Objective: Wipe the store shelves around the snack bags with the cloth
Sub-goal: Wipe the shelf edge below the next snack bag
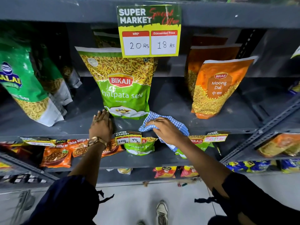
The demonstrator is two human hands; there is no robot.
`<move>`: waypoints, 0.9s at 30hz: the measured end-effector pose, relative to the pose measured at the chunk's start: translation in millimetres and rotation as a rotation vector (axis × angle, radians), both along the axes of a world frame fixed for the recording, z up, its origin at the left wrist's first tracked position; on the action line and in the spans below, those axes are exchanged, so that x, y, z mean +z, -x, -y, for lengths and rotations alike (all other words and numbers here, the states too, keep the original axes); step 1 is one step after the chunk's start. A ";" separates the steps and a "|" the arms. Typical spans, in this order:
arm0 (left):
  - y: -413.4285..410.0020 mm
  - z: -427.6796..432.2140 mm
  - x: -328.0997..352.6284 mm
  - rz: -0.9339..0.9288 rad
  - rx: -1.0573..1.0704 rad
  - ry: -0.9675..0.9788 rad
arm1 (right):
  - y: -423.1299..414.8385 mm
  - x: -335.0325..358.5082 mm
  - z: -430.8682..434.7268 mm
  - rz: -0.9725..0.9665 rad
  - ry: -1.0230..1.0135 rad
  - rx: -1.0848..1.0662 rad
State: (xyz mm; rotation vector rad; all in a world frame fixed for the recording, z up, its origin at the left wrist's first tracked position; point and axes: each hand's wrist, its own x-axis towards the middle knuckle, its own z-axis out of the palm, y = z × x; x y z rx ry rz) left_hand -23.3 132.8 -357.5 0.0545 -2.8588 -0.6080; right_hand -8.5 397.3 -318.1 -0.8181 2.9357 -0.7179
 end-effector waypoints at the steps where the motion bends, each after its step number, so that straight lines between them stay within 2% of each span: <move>1: -0.3 -0.1 -0.2 -0.001 -0.004 -0.002 | -2.5 -1.9 -5.5 0.022 0.020 -0.004; 8: -3.2 -0.6 1.6 0.033 0.004 -0.012 | -28.7 -3.2 -42.6 0.082 0.075 -0.026; 14: -1.8 1.4 -0.8 0.019 -0.003 -0.026 | -22.4 23.8 -35.8 -0.153 0.299 -0.207; 19: -1.4 2.3 -3.8 0.011 -0.003 -0.002 | -21.6 -8.1 -6.2 -0.078 -0.076 -0.135; 23: 0.7 3.5 -5.6 0.031 -0.008 0.000 | -38.2 -18.8 -33.3 -0.169 -0.146 -0.258; 27: 4.6 3.9 -6.6 0.072 -0.009 0.007 | -47.5 -3.0 -74.2 -0.040 -0.135 -0.390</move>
